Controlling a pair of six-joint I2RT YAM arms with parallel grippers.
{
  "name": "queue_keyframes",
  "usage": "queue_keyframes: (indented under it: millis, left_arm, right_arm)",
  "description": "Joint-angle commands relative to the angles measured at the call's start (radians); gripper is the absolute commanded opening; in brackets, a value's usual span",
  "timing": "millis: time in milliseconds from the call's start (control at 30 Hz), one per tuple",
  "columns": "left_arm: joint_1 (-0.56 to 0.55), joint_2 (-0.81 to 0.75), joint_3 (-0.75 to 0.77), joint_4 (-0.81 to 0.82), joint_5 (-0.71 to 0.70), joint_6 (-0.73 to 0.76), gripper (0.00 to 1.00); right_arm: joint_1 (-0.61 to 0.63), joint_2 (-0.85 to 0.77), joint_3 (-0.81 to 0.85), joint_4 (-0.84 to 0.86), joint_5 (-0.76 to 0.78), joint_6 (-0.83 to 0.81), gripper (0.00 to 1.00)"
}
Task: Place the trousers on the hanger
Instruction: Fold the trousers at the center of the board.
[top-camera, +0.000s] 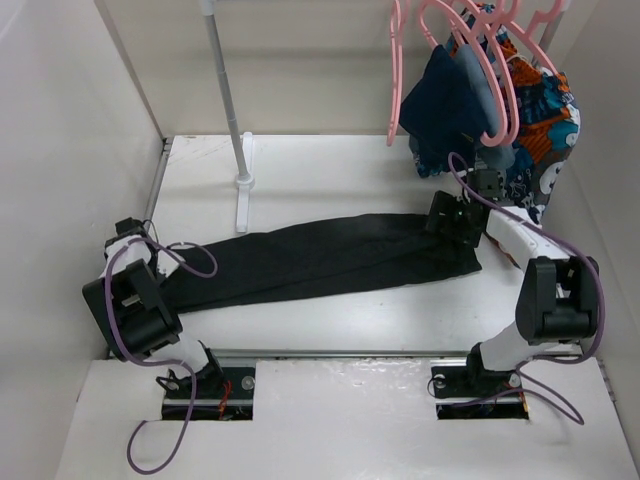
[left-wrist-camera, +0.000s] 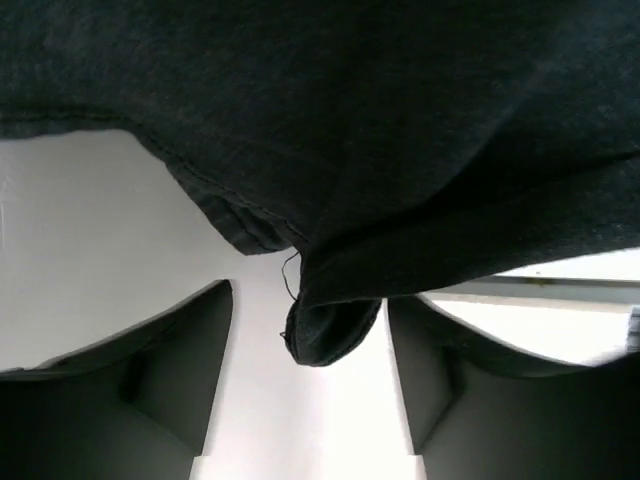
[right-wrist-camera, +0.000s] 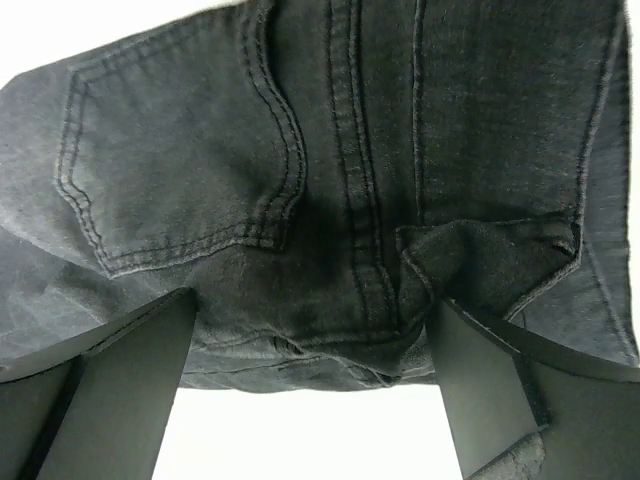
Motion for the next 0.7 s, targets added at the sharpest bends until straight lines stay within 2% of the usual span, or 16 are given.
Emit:
queue_keyframes:
  millis: [0, 67, 100, 133, 167, 200, 233, 267, 300, 500, 667]
  left_arm:
    - [0.005, -0.021, -0.015, -0.003, 0.000, 0.012, 0.51]
    - [0.005, -0.032, -0.037, 0.007, 0.000, 0.023, 0.30]
    - [0.005, -0.032, -0.046, 0.007, 0.012, 0.023, 0.08]
    - [0.014, -0.032, -0.046, 0.007, 0.012, 0.023, 0.00]
    - [0.014, -0.032, -0.037, 0.007, 0.024, 0.012, 0.00]
    - [0.023, -0.041, -0.028, 0.007, 0.024, 0.012, 0.00]
    - [0.036, -0.041, -0.019, 0.007, 0.024, 0.012, 0.00]
    - [0.036, -0.041, 0.009, -0.004, 0.033, 0.012, 0.00]
    - [0.051, -0.050, 0.023, -0.004, 0.033, 0.012, 0.00]
    - [0.060, -0.102, 0.144, -0.013, 0.033, 0.012, 0.00]
    - [0.051, -0.132, 0.291, 0.088, 0.110, -0.060, 0.00]
  right_arm:
    - [-0.014, -0.003, -0.038, 0.109, -0.087, 0.049, 1.00]
    - [-0.023, -0.003, -0.047, 0.119, -0.087, 0.058, 1.00]
    - [-0.023, -0.003, -0.061, 0.132, -0.087, 0.058, 0.92]
    - [-0.033, 0.006, -0.070, 0.146, -0.097, 0.039, 0.77]
    - [-0.033, 0.006, -0.070, 0.146, -0.097, 0.028, 0.58]
    - [-0.033, 0.006, -0.061, 0.137, -0.079, 0.017, 0.23]
    - [-0.033, 0.006, -0.061, 0.119, -0.065, -0.006, 0.11]
    - [-0.033, -0.003, -0.050, 0.107, -0.050, -0.017, 0.04]
    - [-0.033, -0.003, -0.050, 0.097, -0.024, -0.026, 0.00]
    - [-0.033, -0.061, 0.031, -0.001, 0.096, -0.113, 0.00]
    - [-0.033, -0.129, 0.176, -0.048, 0.292, -0.176, 0.00]
